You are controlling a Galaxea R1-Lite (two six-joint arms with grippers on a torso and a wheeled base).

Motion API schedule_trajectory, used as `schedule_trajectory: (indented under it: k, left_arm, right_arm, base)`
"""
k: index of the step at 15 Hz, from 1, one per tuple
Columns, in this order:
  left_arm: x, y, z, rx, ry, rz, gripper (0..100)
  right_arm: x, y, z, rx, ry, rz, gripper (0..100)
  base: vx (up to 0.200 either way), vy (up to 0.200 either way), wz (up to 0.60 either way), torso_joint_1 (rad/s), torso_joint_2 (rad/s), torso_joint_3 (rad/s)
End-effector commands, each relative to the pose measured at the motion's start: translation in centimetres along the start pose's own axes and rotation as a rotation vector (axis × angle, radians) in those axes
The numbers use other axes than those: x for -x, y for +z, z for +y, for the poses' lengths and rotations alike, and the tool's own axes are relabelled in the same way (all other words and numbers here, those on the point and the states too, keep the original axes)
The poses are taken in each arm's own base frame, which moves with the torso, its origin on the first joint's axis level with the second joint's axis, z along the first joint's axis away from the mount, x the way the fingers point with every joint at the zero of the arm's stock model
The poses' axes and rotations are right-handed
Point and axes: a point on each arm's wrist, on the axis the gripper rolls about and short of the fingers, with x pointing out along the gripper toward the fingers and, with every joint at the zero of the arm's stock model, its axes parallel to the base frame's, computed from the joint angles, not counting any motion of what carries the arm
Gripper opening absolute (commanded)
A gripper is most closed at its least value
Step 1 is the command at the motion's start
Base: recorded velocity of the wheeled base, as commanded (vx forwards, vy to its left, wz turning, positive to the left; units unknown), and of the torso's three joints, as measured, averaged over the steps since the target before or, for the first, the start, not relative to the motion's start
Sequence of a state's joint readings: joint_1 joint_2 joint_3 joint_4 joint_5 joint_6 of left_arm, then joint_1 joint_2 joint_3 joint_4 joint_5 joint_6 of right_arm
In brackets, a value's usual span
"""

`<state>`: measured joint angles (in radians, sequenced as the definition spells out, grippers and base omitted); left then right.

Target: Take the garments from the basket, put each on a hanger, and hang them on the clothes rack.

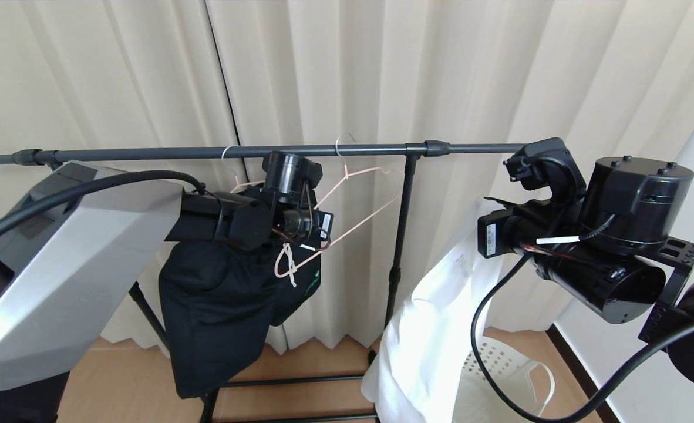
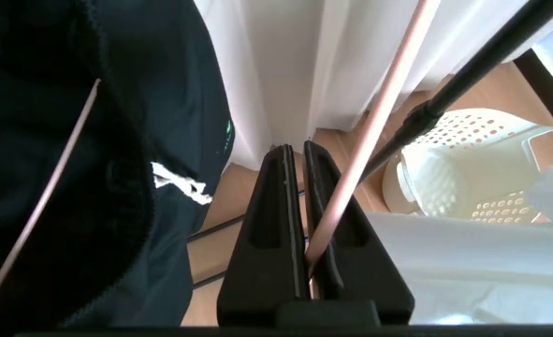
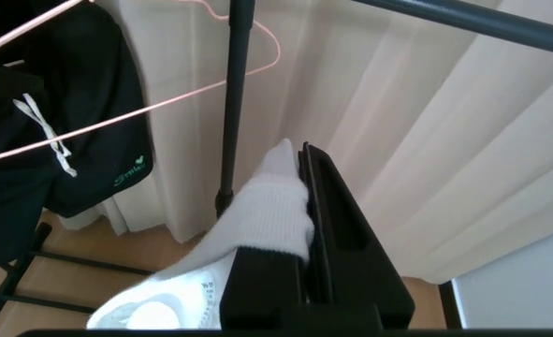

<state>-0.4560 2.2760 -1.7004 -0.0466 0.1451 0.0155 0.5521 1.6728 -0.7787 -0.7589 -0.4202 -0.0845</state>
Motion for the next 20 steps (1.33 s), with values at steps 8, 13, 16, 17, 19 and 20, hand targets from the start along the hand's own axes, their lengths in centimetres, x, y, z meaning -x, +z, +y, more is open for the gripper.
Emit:
schedule_trajectory:
  k: [8,13,16,17,19,20]
  left_arm:
    - [13.6,-3.8,1.5,-0.017,-0.003,-0.084,0]
    - [21.7,-8.1,2.0,-0.096,-0.054,-0.105,0]
    - [24.1,-10.6,1.8,-0.173,-0.154,-0.095,0]
    - [24.4,-11.2,1.8,-0.204,-0.189,-0.090,0]
    - [24.5,-12.0,1.8,-0.225,-0.231,-0.073,0]
    - [24.5,-12.1,1.7,-0.229,-0.238,-0.072,0]
  right_arm:
    - [0.1,-0.2,0.1,0.004,-0.001,0.005,0]
    - [-0.2,-0.4,0.1,0.027,-0.019,0.014,0]
    - [-1.4,-0.9,-0.6,0.037,-0.076,0.038,0]
    - [-2.0,-1.3,-0.9,0.049,-0.096,0.051,0]
    - [-2.4,-1.2,-1.3,0.044,-0.117,0.042,0]
    - [-2.5,-1.3,-1.4,0.045,-0.120,0.040,0]
  base:
    - [0.000,0.000,0.00,0.000,0.00,0.000]
    - [0.000,0.000,0.00,0.000,0.00,0.000]
    - [0.000,0.000,0.00,0.000,0.00,0.000]
    - [0.000,0.000,0.00,0.000,0.00,0.000]
    - [0.000,0.000,0.00,0.000,0.00,0.000]
    - [0.000,0.000,0.00,0.000,0.00,0.000]
